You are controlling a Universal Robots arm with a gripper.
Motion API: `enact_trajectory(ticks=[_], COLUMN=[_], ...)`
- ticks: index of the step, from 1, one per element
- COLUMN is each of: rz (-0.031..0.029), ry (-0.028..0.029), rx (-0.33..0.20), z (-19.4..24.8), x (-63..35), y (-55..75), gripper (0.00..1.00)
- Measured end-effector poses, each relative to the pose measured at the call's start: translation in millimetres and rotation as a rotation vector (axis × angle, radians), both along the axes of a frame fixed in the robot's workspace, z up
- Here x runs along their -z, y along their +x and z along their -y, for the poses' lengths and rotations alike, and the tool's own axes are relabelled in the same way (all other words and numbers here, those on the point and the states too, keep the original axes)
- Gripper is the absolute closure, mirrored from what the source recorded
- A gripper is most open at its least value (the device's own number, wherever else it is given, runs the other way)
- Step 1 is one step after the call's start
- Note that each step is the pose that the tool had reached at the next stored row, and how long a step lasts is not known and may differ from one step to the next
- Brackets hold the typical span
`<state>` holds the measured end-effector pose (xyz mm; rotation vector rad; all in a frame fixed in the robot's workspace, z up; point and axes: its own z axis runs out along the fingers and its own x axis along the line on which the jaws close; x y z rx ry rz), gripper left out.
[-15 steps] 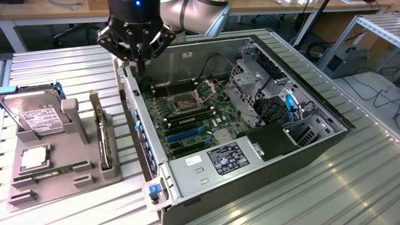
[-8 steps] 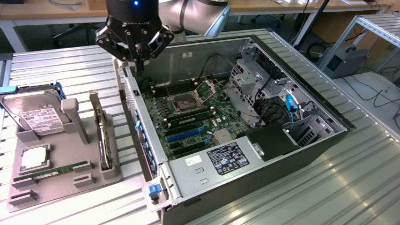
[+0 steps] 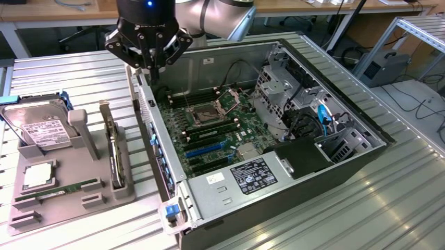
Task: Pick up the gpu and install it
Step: 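Reach for the gpu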
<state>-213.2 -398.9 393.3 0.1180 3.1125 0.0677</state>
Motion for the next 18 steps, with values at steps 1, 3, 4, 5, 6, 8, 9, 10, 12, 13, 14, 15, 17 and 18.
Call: enact_trajectory(ticks=[1,3,4,5,6,8,9,10,12,13,14,15,17,18], rz=[0.0000,0.0000,0.0000,0.0000,0.0000,0.0000,0.0000,0.0000,0.0000,0.0000,0.0000,0.0001,0.0000,0.0000], ry=[0.0000,0.0000,0.0000,0.0000,0.0000,0.0000,0.0000,0.0000,0.0000,0.0000,0.0000,0.0000,0.0000,0.0000], rx=[0.000,0.000,0.000,0.000,0.000,0.000,0.000,0.000,0.000,0.000,0.000,0.000,0.000,0.000], z=[0.0,0.0,0.0,0.0,0.0,0.0,0.0,0.0,0.0,0.0,0.0,0.0,0.0,0.0], x=[0.0,0.0,0.0,0.0,0.0,0.0,0.0,0.0,0.0,0.0,0.0,0.0,0.0,0.0], y=[-0.2,-0.6,-0.8,-1.0,-1.2,-1.6,-1.9,-2.0,-2.7,-2.9,-3.1,-3.3,-3.7,-3.9], gripper=[0.89,0.89,0.89,0.89,0.89,0.89,0.89,0.89,0.89,0.89,0.89,0.89,0.89,0.89])
